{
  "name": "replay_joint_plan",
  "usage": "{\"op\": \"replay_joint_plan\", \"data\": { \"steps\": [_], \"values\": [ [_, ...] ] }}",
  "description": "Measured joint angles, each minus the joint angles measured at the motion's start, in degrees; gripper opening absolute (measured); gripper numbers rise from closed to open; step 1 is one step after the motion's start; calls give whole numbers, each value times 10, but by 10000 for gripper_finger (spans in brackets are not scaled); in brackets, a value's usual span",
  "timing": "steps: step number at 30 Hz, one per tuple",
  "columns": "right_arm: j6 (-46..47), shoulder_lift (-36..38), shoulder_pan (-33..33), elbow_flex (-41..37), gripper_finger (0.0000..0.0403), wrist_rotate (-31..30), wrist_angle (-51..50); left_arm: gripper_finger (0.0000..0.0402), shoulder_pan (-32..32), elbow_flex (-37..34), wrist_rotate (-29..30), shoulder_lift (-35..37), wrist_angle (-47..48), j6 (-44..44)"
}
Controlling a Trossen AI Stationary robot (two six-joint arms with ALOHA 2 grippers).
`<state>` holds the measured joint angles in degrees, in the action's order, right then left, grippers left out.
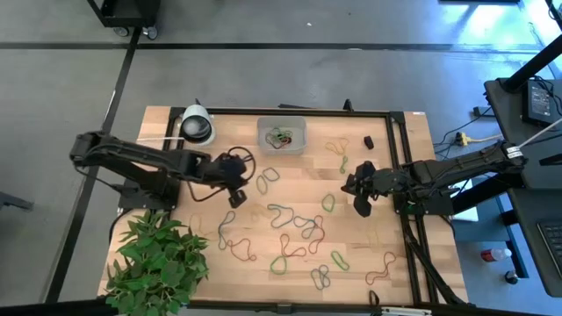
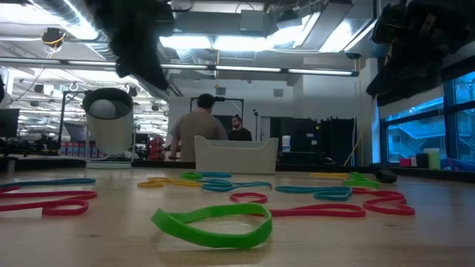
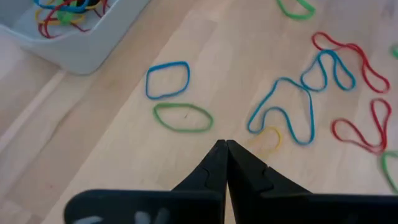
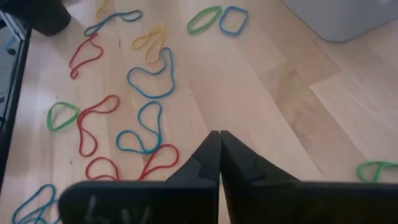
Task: Pick and place rubber bands into bin
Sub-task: Put the blue rubber band into the white bin
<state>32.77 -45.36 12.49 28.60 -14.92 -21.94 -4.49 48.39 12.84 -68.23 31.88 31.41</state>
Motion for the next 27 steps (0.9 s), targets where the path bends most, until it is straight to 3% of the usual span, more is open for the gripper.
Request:
{"op": "replay_joint_plan", "data": {
  "steps": [5,10,22,27],
  "values": [
    [55,-16,0,7,3,-1,0,1,0,-66,-7,76,-24,-13],
    [73,-83,4,50,2,-1,-5,1,0,-105,-8,136,-22,-41],
    [193,-309,49,269,1,0,-204,1,1,-152,-25,205,-18,-77],
    [231,-402,63,345,1,2,-223,1,1,-152,-25,205,-21,-103]
  ]
}}
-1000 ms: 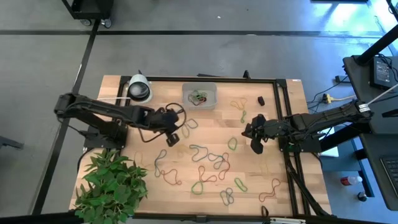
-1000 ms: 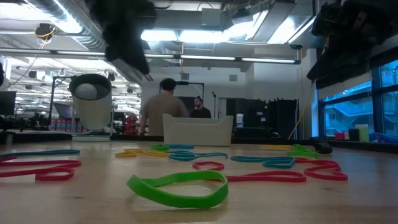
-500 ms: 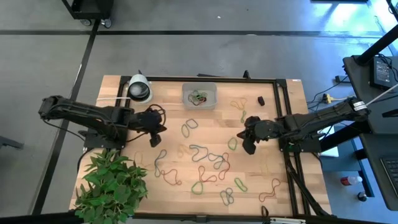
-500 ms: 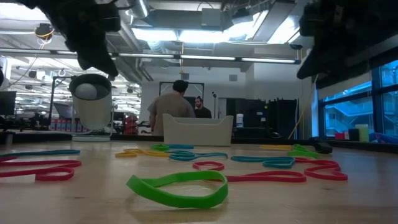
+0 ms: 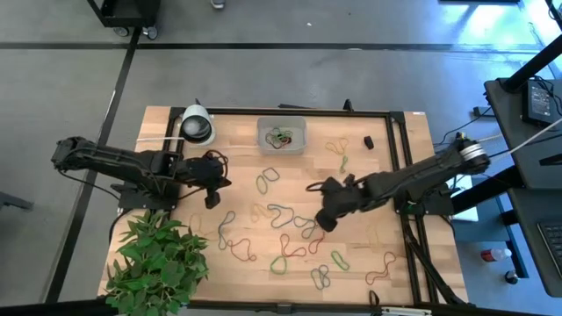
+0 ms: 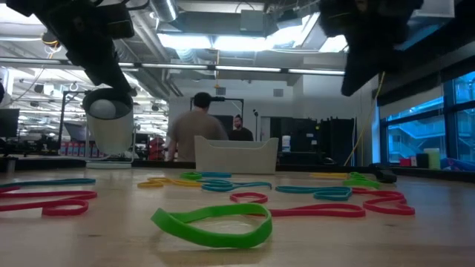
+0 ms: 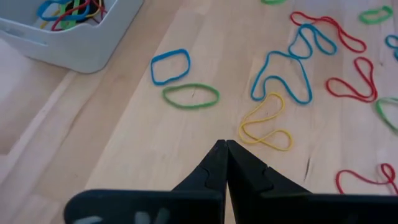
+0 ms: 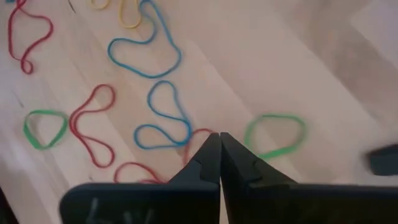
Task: Pick and place rubber bands into bin
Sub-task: Put the blue rubber band into the white bin
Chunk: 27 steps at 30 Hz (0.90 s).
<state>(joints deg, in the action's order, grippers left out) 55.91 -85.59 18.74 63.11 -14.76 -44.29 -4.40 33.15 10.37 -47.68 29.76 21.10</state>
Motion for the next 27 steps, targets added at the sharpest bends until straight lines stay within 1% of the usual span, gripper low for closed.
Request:
{"op": "replay_joint_plan", "data": {
  "steps": [8,13,17,22,24,27],
  "values": [
    [8,-131,3,67,13,4,-1,1,0,0,0,0,0,-5],
    [5,-188,3,78,30,4,6,1,0,0,-10,0,0,-7],
    [-25,-219,3,78,51,11,36,1,0,0,-11,0,0,-13],
    [-67,-240,3,79,81,25,90,1,0,0,-11,0,0,-24],
    [-71,-247,3,79,89,27,97,1,0,0,-11,0,0,-24],
    [-73,-260,3,79,94,49,97,1,0,0,-17,0,0,-24]
  ]
}}
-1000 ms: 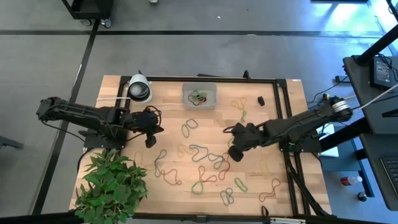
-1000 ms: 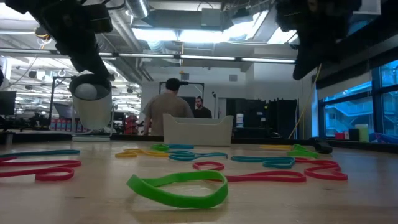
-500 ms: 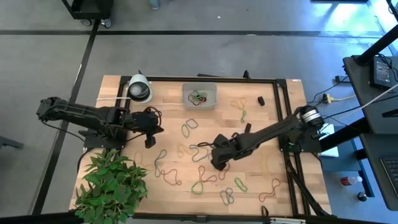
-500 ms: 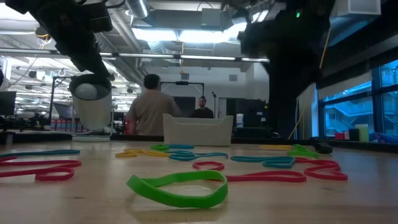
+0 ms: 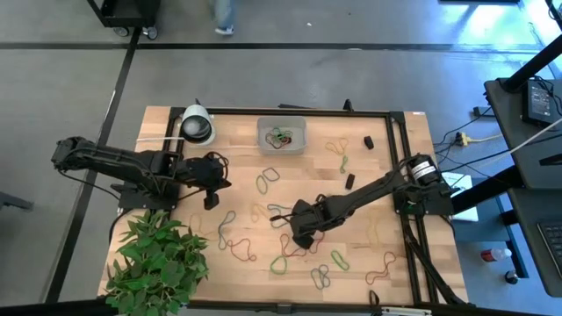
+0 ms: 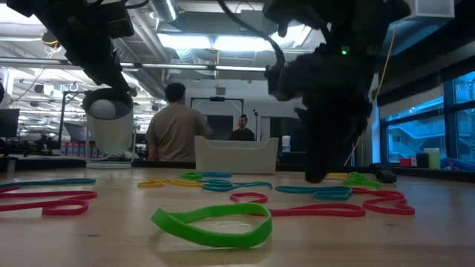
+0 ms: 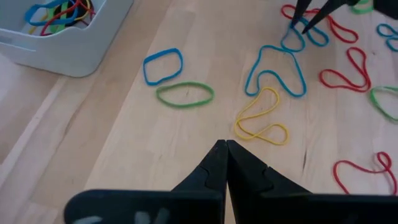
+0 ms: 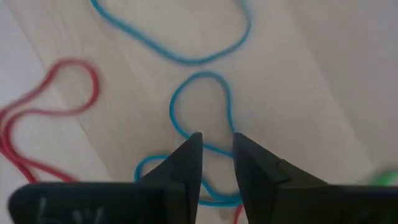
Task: Pick and place rubber bands into bin
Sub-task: Put the blue rubber band into the white bin
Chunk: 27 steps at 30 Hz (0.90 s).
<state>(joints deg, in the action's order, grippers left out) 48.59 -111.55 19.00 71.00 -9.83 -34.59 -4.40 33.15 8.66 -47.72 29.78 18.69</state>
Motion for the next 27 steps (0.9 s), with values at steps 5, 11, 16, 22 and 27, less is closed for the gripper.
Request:
{"op": "replay_joint_plan", "data": {
  "steps": [5,11,16,22,27],
  "values": [
    [-27,-21,0,3,78,11,-2,1,0,0,-12,0,0,-4],
    [-8,-25,0,6,9,16,-8,1,0,0,-14,0,0,-4],
    [-9,-18,0,50,3,24,-92,1,0,0,-26,0,1,-4],
    [-40,-13,-8,133,2,12,-195,1,0,0,-26,0,1,-4],
    [-45,-13,-12,195,1,-8,-275,1,0,0,-26,0,0,-2]
  ]
}}
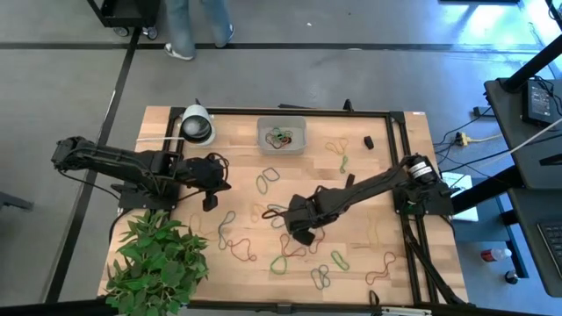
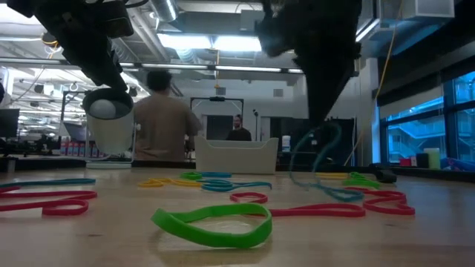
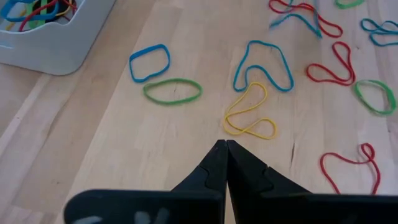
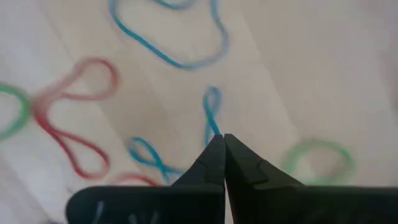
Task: Pick and place rubber bands into bin
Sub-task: Put the blue rubber band into the white bin
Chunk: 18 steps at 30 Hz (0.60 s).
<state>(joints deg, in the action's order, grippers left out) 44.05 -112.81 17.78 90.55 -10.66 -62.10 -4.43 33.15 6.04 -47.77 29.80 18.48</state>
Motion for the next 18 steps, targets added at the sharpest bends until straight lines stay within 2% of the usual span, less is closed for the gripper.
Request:
{"op": "replay_joint_plan", "data": {
  "steps": [10,18],
  "values": [
    [-52,8,-13,127,0,-42,-168,1,0,0,-1,0,0,15],
    [-125,102,-87,132,0,-104,-187,1,0,0,9,0,-3,18]
  ]
}}
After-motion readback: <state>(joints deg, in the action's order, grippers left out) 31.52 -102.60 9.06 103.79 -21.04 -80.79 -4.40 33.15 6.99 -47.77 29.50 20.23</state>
